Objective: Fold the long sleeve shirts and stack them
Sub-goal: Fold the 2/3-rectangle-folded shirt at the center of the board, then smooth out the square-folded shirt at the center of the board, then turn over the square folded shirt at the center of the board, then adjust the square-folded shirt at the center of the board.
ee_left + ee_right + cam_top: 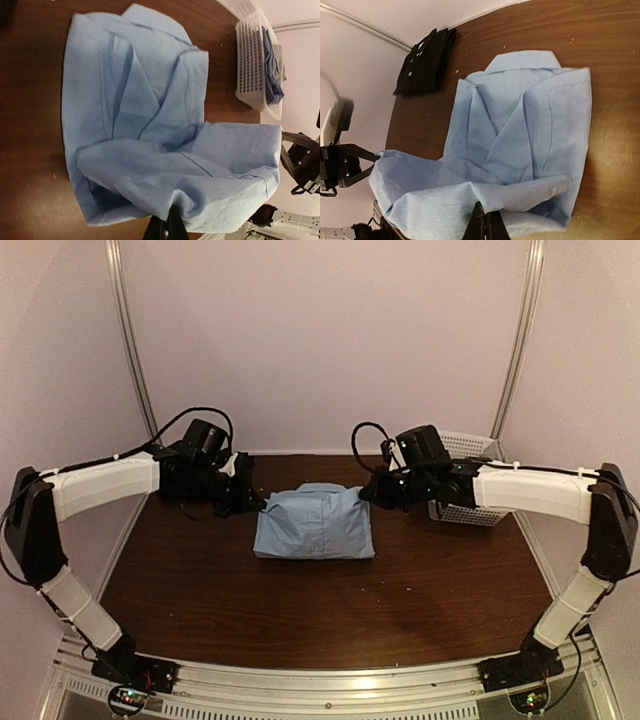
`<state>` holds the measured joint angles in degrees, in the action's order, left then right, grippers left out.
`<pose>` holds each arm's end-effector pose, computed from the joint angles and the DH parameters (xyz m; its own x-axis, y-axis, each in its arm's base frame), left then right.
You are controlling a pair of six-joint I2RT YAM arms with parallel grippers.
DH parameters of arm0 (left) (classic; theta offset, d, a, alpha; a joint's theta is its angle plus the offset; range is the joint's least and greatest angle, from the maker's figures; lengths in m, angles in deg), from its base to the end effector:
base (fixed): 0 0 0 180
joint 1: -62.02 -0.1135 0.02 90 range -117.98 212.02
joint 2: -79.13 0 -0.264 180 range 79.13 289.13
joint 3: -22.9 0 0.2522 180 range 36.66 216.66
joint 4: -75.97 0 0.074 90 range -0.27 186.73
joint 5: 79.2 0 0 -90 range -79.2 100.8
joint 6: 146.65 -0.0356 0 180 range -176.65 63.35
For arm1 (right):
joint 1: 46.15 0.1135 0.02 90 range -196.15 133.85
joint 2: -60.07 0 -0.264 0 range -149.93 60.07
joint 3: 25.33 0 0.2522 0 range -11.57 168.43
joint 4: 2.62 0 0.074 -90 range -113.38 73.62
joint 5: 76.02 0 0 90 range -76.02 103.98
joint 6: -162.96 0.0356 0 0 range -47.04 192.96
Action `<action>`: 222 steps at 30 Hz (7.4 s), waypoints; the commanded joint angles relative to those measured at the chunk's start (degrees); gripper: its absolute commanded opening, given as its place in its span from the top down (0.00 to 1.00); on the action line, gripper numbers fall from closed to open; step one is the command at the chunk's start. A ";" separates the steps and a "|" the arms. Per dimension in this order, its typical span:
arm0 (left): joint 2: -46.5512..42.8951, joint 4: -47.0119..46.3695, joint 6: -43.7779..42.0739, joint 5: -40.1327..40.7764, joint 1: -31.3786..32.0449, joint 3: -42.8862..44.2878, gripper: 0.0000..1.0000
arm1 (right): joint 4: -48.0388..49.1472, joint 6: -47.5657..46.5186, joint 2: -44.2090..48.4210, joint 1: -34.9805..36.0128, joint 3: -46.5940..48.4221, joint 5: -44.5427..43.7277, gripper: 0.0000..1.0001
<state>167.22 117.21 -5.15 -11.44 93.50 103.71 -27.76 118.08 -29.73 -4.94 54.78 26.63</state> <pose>0.2763 -0.1850 0.2653 -0.9433 -0.2718 -0.1904 -0.0660 0.7161 -0.6949 0.2634 0.2410 0.2729 -0.8545 0.1707 -0.4906 -0.2446 0.7010 0.6699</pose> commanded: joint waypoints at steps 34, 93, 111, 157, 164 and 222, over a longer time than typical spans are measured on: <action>17.22 -23.64 -2.49 -5.96 -4.20 -1.30 1.00 | -1.61 -12.74 -15.20 -7.57 5.26 -5.78 1.00; 41.52 1.17 -21.80 1.23 -4.68 37.57 0.58 | -8.39 -18.58 -20.74 -9.89 8.18 -10.08 0.53; 29.42 -1.09 -24.09 -3.59 -1.35 13.42 0.37 | -5.74 -17.61 -5.82 -8.83 -4.77 -8.22 0.36; 13.91 14.24 -31.31 8.18 -7.66 7.92 1.00 | -3.28 -13.31 -21.82 6.70 8.17 -12.34 0.59; 11.58 15.94 -31.28 9.04 -8.28 10.33 1.00 | -4.00 -13.48 -28.81 9.04 13.01 -12.75 0.68; 24.72 0.09 -28.28 5.88 -5.25 13.09 0.33 | 13.71 0.86 -11.23 1.46 -15.67 -9.88 0.56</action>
<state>191.03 120.97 -29.67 0.00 87.08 118.29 -14.47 120.00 -38.04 -2.08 36.85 15.63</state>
